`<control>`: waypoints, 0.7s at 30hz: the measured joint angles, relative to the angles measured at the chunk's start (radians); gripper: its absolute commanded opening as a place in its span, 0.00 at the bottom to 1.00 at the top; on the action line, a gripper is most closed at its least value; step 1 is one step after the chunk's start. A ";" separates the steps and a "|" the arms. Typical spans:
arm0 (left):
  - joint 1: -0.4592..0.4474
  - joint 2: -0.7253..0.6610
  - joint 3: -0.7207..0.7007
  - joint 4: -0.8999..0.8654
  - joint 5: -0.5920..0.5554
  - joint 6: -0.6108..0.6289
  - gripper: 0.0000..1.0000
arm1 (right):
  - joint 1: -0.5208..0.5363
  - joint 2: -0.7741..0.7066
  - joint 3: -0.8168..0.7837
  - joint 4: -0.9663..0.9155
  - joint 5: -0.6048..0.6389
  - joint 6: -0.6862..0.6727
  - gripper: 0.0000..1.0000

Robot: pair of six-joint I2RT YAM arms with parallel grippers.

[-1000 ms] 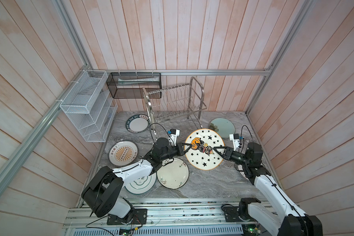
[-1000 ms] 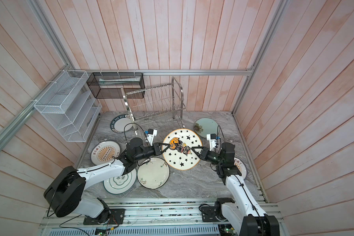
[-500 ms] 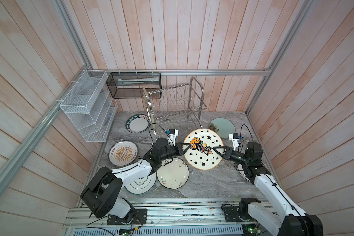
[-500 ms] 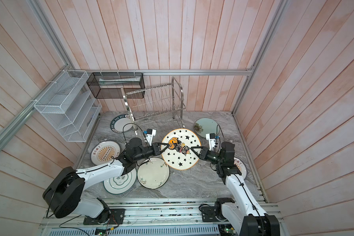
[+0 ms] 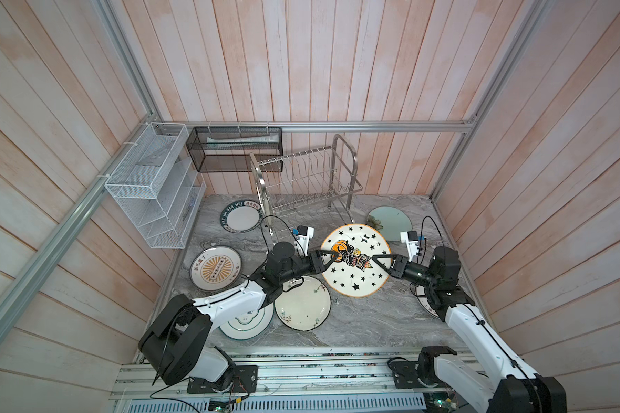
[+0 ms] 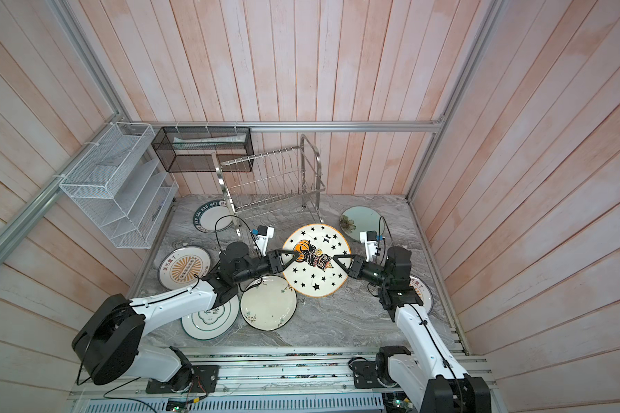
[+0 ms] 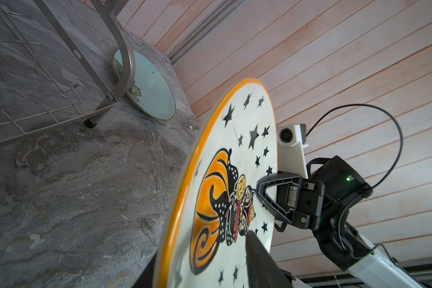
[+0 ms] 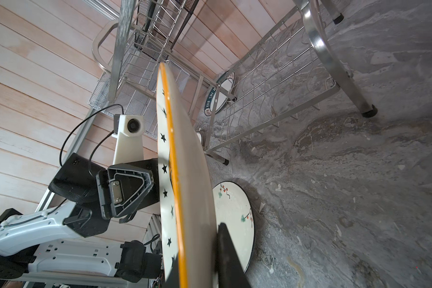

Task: Load plates into a dish rack
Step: Pick up the plate from the middle-right of the table.

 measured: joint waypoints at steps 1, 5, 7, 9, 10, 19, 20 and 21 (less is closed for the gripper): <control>0.000 0.000 0.000 0.001 0.000 0.000 0.50 | 0.000 0.000 0.000 0.003 0.000 0.001 0.00; -0.002 -0.004 0.000 0.010 0.000 0.005 0.56 | -0.001 0.000 0.000 0.025 0.000 0.020 0.00; -0.008 -0.013 -0.006 0.019 -0.003 0.006 0.56 | -0.001 0.000 -0.001 0.042 0.000 0.035 0.00; -0.016 -0.028 -0.017 0.027 -0.009 0.006 0.56 | -0.002 -0.001 -0.003 0.058 -0.001 0.052 0.00; -0.025 -0.037 -0.022 0.030 -0.019 0.008 0.56 | -0.002 -0.003 -0.003 0.062 -0.001 0.055 0.00; -0.090 -0.114 -0.027 0.028 -0.127 0.050 0.53 | -0.006 -0.079 -0.001 0.085 -0.023 0.088 0.00; -0.092 -0.122 -0.026 0.027 -0.134 0.053 0.51 | -0.006 -0.081 0.002 0.090 -0.024 0.094 0.00; -0.093 -0.128 -0.025 0.024 -0.140 0.058 0.50 | -0.006 -0.081 0.006 0.094 -0.027 0.098 0.00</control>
